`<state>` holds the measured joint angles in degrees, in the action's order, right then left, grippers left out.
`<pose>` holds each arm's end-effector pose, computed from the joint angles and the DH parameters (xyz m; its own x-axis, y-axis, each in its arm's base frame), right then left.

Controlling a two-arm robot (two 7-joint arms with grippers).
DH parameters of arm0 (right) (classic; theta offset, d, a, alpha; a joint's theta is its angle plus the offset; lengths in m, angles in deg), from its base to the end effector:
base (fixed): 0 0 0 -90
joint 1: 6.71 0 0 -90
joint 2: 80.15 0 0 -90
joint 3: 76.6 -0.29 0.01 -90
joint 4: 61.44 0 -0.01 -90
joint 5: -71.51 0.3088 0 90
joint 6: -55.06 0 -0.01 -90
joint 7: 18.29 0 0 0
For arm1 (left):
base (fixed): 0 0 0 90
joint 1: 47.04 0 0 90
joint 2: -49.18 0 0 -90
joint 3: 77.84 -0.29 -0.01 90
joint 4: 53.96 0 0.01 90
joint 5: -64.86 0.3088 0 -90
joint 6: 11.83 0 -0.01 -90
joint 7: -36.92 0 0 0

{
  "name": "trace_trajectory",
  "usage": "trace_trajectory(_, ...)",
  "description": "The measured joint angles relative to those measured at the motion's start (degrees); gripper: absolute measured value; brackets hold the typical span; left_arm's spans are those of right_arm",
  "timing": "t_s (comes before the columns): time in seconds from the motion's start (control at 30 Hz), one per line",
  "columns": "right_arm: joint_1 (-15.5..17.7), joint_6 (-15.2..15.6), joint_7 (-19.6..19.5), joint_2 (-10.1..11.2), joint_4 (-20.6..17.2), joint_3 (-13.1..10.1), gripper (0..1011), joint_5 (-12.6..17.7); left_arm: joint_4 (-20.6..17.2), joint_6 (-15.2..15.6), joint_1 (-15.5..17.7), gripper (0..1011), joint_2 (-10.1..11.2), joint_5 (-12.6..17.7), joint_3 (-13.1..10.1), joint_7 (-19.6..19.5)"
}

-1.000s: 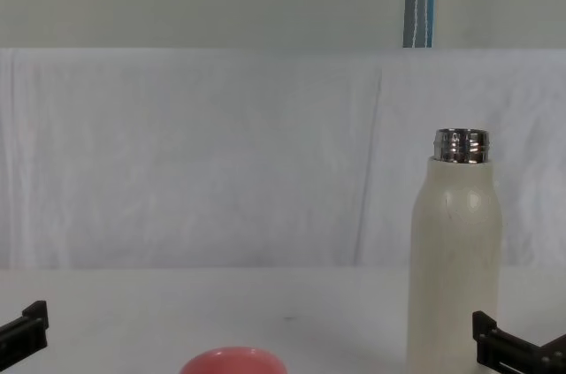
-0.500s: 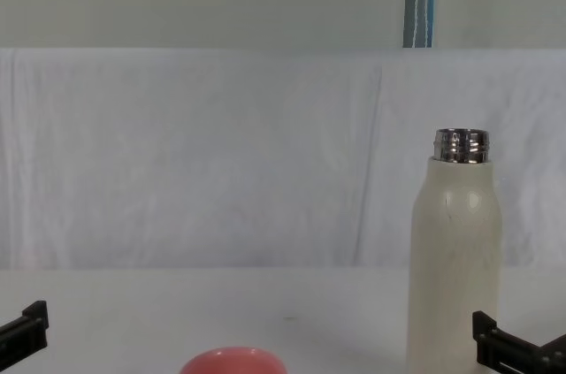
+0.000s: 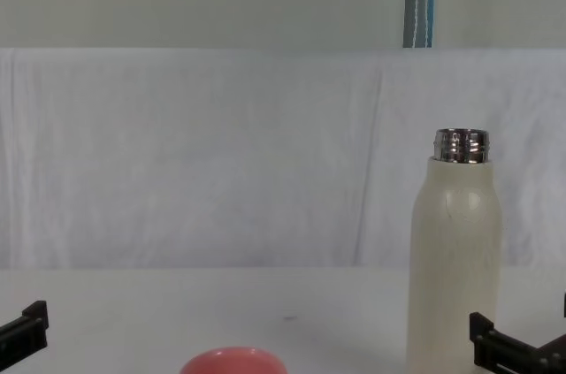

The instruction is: Grasp the thermos with one hand and pour water into the cup lid.

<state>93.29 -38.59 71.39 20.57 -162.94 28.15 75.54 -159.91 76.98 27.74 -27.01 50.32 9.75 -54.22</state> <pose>0.2659 0.0372 -0.2976 0.2774 -0.9587 0.0627 0.9587 0.2805 0.0466 0.2529 0.0376 -0.2853 0.1244 0.9917 -0.0325 -0.9921 0.1239 -0.0174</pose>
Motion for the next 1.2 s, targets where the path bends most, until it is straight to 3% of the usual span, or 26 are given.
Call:
trace_trajectory(0.43, -0.17, 0.44, 6.54, -0.65, -0.43, -2.72, 1001, 4.24, 0.00, 0.00, 0.00, 1001, 0.00, 0.00, 0.00, 0.00)
trace_trajectory(1.2, -5.55, 1.64, 10.81, -1.28, 3.40, -3.04, 1001, 4.21, 0.00, 0.00, 0.00, 1001, 0.00, 0.00, 0.00, 0.00)
